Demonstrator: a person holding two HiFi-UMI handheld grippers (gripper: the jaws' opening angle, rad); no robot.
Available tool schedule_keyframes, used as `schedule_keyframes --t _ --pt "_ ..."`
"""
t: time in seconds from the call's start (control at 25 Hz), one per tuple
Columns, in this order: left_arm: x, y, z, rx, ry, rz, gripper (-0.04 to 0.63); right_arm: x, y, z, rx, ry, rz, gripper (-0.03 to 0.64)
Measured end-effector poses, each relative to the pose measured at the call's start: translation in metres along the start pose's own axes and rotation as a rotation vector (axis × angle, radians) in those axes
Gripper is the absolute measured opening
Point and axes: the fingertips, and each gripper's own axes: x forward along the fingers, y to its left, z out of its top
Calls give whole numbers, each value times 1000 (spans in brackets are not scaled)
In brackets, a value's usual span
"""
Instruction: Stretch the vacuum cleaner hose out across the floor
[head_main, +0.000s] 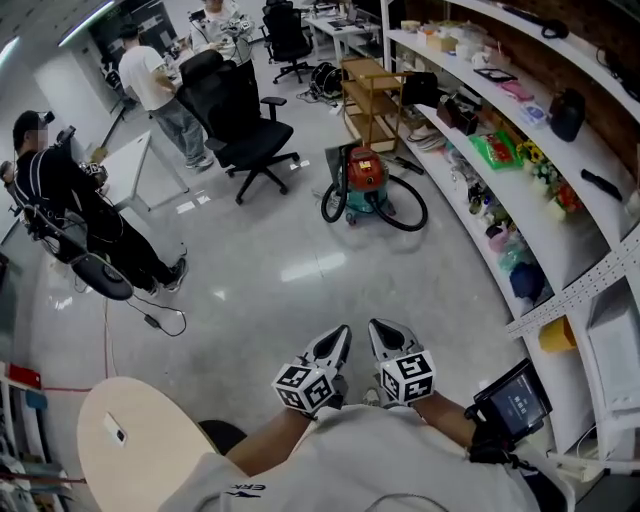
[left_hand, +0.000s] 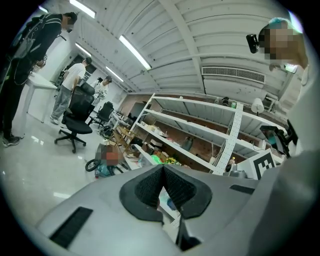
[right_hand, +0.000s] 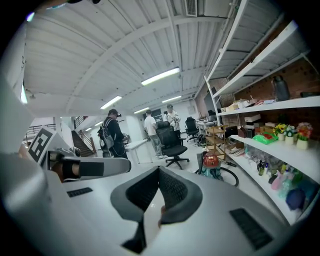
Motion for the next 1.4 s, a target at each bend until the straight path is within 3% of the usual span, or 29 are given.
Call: schedule_keyframes --t 0.44,0.96,1.4 --pt "63 28 15 14 64 -9 2 43 -54 15 63 16 -31 -6" --pt "162 123 92 -3 52 -93 2 168 -108 78 27 13 -116 -6" --pt "196 192 126 -42 25 -90 2 252 -119 102 12 27 -126 -6"
